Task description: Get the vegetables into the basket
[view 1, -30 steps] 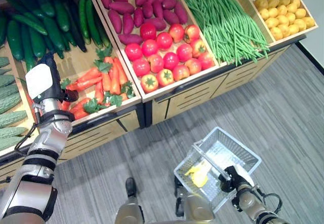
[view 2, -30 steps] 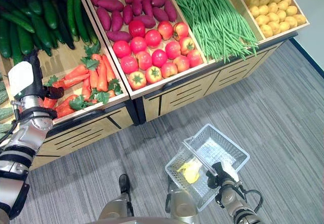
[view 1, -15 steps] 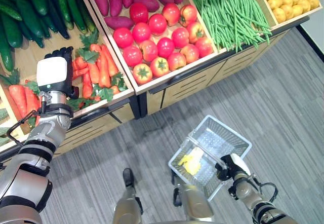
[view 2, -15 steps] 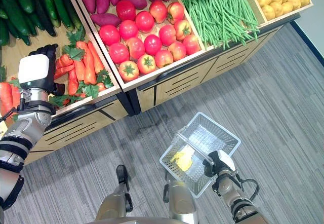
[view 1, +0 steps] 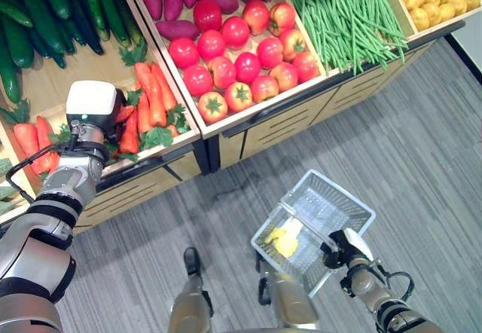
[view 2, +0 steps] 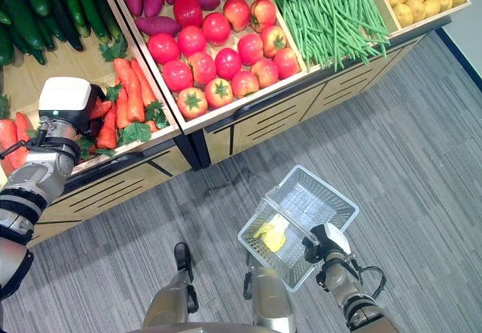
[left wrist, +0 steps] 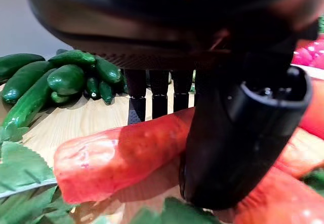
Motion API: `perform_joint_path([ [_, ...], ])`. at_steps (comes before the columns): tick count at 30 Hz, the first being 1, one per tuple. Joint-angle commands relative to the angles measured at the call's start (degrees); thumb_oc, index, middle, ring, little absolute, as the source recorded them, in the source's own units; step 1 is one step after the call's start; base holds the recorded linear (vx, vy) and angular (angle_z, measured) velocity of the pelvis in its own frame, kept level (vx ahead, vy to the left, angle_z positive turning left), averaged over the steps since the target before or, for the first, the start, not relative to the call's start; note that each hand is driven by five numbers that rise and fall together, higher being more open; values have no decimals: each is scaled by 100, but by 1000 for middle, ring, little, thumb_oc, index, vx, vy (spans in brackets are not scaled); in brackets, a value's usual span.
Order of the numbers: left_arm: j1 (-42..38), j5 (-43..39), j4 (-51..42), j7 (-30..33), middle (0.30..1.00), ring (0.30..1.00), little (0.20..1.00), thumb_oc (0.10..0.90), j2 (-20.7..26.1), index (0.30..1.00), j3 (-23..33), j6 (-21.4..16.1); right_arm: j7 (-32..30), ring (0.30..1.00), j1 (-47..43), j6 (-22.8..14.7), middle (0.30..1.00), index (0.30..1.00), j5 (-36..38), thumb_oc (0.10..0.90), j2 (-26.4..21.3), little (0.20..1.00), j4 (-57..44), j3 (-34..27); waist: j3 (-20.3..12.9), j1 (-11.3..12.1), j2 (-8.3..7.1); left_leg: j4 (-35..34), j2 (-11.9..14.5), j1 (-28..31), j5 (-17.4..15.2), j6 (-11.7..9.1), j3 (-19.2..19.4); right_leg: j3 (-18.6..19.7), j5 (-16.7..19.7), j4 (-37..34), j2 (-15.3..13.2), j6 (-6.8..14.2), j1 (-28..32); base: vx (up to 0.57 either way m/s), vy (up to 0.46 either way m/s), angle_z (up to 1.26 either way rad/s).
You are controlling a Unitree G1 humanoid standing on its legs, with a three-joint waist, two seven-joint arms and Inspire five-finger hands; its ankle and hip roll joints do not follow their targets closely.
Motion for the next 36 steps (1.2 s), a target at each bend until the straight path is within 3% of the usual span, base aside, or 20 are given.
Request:
perform_joint_path([
  [1,-791,-117,88,873,300,300,300,400,275,300,403,138,-146,300,98,-154,300,300,-31,400,-303,300,36,157,-354,30,-161,3,172,-18,-73,-162,-115,218,-131,226,-657,769,41,0,0,0],
  [5,-749,-295,-282,1246,300,300,300,400,296,300,630,46,-147,300,127,-156,300,300,-15,400,-270,300,35,180,-411,38,-191,3,179,34,-94,-163,-102,219,-139,224,-656,772,78,0,0,0],
  [9,-476,-399,-1258,1453,300,300,300,400,558,300,954,-279,-187,300,171,-131,300,300,34,400,-264,300,71,104,-519,61,-180,3,167,114,-149,-163,-88,234,-154,216,-675,777,150,0,0,0],
  [18,815,-226,-2798,272,300,300,300,400,1372,300,1121,-1103,-66,300,595,-31,300,300,-76,400,-478,300,1,-509,-782,31,8,3,111,375,-246,-161,-23,242,-182,129,-734,790,408,8,6,-3],
  [23,854,-325,-2777,197,300,300,300,400,1429,300,1055,-1228,-58,300,630,-44,300,300,-66,400,-518,300,-31,-565,-817,-14,51,3,126,428,-238,-168,4,249,-182,116,-724,779,450,0,-2,-1],
  [27,1127,-717,-3361,-63,300,300,300,400,1510,300,1122,-1621,-38,300,708,-57,300,300,-28,400,-536,300,-83,-644,-868,-11,74,3,131,493,-252,-176,32,271,-190,86,-716,777,506,11,-4,-4],
  [28,1310,-1077,-3642,-224,300,300,300,400,1486,300,1193,-1872,-31,300,743,-57,300,300,-28,400,-540,300,-109,-676,-885,-22,94,3,126,545,-267,-175,51,286,-195,82,-713,773,528,28,3,-6],
  [36,1852,-1418,-4169,-505,300,300,300,400,1511,300,1313,-2191,-73,300,809,-95,300,300,-22,400,-565,300,-274,-805,-899,-92,113,108,40,800,-383,-116,313,486,-186,111,-760,821,576,13,36,-18],
])
